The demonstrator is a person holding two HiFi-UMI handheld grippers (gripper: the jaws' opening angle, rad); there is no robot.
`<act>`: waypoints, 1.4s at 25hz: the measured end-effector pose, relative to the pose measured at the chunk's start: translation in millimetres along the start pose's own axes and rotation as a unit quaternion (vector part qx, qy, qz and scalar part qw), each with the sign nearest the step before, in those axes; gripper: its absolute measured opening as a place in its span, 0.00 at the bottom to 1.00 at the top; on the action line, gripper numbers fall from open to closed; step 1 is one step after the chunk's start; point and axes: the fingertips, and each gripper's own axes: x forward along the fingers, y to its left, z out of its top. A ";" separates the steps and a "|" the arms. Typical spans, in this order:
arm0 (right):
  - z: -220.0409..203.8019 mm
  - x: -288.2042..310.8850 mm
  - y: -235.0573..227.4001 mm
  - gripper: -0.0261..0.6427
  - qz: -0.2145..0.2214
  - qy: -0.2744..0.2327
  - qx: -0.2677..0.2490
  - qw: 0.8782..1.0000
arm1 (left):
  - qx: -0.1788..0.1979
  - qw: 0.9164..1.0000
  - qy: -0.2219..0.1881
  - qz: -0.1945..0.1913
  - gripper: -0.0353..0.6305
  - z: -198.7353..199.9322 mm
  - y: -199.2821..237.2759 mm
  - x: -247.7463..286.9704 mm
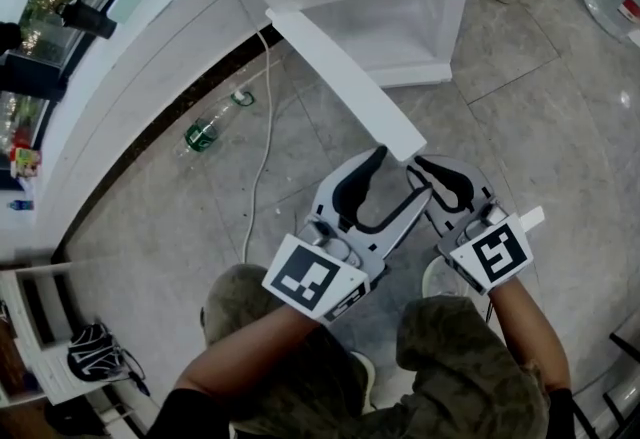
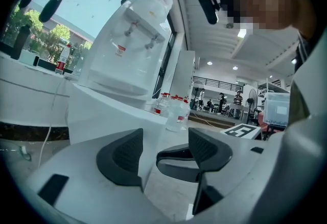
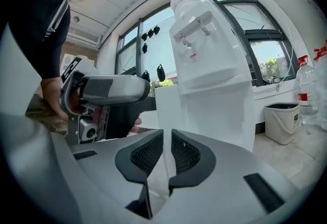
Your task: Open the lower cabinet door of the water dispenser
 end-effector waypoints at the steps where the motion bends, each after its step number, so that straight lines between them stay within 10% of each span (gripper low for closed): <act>1: -0.4 0.9 3.6 0.10 0.004 -0.001 -0.003 1.000 | 0.002 1.000 0.000 0.009 0.46 0.2 1.5 -3.0; 35: -11.8 50.6 101.8 0.04 0.111 -0.008 -0.051 0.992 | -0.033 0.983 -0.003 0.183 0.41 -5.3 48.4 -71.2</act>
